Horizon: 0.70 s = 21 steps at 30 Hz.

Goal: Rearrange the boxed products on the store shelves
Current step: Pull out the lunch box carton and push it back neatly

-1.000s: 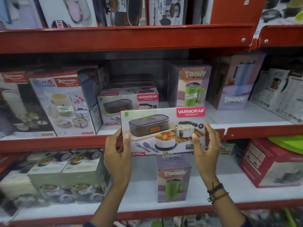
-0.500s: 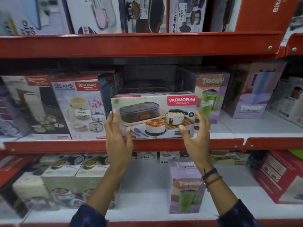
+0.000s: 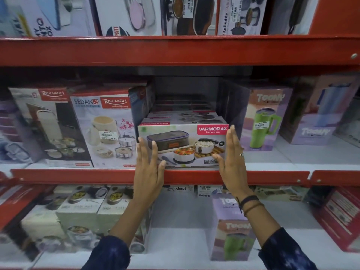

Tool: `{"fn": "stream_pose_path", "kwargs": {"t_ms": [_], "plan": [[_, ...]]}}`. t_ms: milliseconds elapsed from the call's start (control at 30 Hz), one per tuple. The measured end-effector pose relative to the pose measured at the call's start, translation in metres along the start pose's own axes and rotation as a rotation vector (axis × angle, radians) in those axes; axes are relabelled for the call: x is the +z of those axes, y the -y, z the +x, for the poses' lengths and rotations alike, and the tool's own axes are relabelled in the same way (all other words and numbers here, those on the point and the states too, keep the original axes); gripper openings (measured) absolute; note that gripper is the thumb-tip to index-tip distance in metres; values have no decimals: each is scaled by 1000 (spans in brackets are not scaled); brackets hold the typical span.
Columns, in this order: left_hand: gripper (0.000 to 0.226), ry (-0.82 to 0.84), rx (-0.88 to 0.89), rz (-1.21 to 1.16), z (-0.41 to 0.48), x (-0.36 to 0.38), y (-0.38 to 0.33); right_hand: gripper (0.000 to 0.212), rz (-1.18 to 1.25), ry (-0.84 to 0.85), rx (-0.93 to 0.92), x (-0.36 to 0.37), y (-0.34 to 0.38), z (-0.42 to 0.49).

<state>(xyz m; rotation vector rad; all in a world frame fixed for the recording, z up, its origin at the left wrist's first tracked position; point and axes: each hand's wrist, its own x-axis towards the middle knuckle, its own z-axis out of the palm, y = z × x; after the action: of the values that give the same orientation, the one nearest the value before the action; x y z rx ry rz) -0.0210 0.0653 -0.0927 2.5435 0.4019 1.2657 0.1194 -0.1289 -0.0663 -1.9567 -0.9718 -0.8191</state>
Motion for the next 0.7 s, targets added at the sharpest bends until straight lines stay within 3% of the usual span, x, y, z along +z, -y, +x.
{"fn": "stream_pose_path", "kwargs": {"t_ms": [167, 567, 700], "plan": [[66, 57, -54, 134, -8, -1, 2, 80, -116, 187, -110, -4, -6, 1], [60, 96, -95, 117, -31, -15, -20, 71, -164, 250, -127, -20, -10, -12], [57, 91, -141, 44, -24, -17, -23, 66, -58, 227, -88, -26, -6, -18]]}}
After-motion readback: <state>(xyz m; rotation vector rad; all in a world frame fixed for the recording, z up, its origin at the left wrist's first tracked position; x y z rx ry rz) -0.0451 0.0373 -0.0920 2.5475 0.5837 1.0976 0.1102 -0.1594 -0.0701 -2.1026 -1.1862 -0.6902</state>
